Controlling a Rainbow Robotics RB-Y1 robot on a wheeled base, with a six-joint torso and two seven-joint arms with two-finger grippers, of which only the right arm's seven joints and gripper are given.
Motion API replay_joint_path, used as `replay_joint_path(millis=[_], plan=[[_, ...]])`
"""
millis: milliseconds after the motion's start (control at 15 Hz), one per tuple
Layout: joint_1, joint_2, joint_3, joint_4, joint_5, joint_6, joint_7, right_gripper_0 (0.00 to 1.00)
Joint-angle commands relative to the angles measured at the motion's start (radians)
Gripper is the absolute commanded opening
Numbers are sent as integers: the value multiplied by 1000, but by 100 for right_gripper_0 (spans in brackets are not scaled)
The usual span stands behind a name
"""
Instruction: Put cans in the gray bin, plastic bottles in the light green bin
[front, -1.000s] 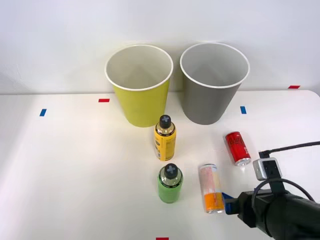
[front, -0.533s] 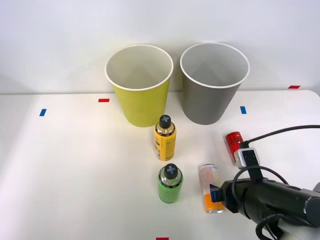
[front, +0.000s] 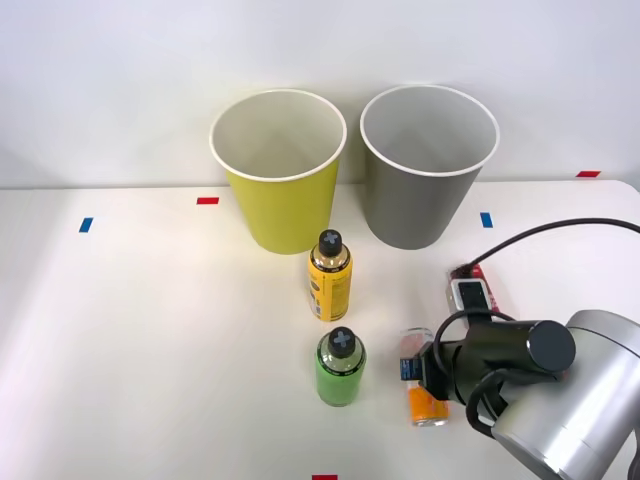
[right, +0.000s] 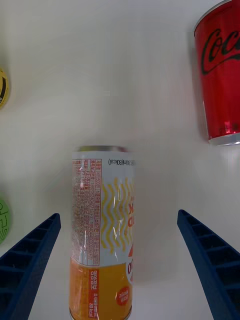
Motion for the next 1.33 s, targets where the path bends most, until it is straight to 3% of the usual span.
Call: replay_joint_path(millis=[67, 467, 1000, 1333], plan=[[-34, 22, 0, 56, -9, -1, -11, 80], [-45, 25, 3, 72, -29, 15, -5, 80], [-89, 125, 1, 179, 3, 55, -9, 81], [-91, 125, 0, 188, 8, 55, -12, 81]])
